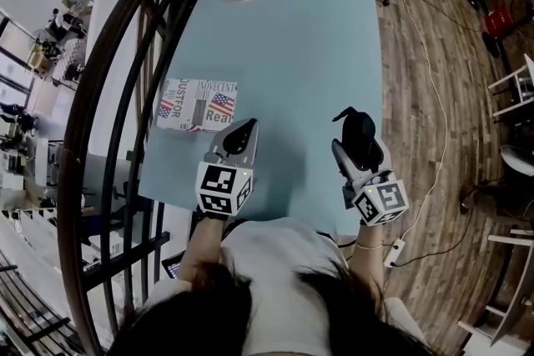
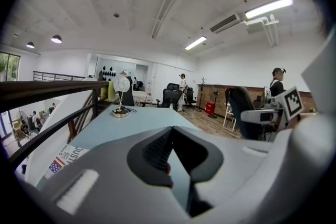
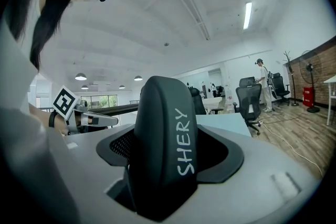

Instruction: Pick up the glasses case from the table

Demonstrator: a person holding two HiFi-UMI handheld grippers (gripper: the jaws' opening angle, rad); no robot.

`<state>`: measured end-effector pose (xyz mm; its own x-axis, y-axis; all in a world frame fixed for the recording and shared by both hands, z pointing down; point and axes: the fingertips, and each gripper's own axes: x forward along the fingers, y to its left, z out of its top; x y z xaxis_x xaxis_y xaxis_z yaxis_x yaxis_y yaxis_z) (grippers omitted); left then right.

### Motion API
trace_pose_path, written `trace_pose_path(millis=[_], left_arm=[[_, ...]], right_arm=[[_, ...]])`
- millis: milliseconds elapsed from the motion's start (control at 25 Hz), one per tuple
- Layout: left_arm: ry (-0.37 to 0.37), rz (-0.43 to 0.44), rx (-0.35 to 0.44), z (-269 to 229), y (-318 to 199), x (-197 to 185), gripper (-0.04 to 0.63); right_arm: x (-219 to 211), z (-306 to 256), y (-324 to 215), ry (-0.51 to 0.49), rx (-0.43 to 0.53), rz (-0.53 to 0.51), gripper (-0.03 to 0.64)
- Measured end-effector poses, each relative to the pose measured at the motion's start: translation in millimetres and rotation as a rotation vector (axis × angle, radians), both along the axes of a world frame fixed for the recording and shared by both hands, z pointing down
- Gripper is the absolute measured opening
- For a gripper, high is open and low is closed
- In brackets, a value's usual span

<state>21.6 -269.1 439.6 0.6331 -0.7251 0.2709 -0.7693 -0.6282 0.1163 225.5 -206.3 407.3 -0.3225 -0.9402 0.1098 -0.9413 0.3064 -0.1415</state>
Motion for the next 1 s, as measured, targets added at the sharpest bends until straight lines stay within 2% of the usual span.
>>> trace_pose_path(millis=[1000], left_arm=[[0.004,-0.016,-0.004,0.3,-1.8,-4.2,0.057]], right_arm=[[0.8,7.2,0.0,0.003,-0.014,0.011,0.328]])
